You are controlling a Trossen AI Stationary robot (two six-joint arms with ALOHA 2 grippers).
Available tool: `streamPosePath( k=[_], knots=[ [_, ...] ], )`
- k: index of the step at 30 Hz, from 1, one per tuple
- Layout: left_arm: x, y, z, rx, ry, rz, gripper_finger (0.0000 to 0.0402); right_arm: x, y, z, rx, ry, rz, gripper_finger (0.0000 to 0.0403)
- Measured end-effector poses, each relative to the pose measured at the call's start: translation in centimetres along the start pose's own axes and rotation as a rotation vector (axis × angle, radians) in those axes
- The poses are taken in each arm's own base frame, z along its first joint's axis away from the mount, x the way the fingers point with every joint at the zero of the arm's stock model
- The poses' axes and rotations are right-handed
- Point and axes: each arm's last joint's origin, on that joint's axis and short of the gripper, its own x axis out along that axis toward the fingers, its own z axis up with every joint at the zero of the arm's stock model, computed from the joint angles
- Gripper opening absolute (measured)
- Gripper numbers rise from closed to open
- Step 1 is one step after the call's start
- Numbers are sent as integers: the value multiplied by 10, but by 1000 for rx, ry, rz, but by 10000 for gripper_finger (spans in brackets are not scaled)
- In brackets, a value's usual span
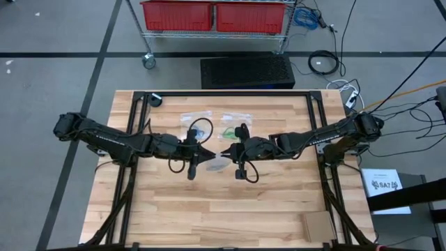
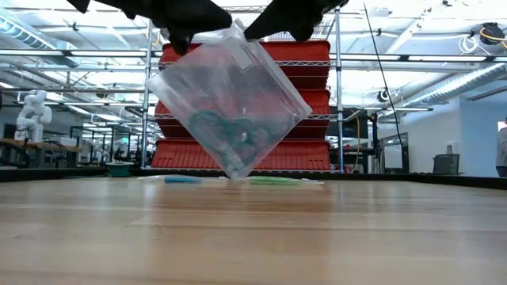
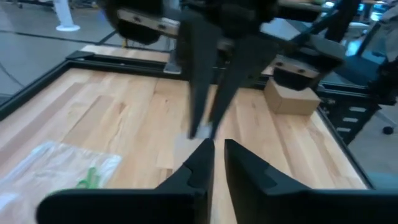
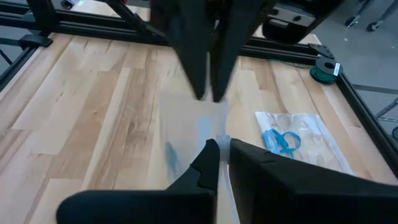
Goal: Sort rubber bands
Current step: Close the bottom transparent zip bag
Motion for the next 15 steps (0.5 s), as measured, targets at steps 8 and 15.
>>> streamPosePath(
  k=[8, 15],
  knots=[
    [1, 5, 1, -4, 1, 1, 67, 0, 0, 0, 0, 0, 1, 4],
    [1, 5, 2, 4, -13, 27, 138, 0, 0, 0, 0, 1, 4, 4]
  ],
)
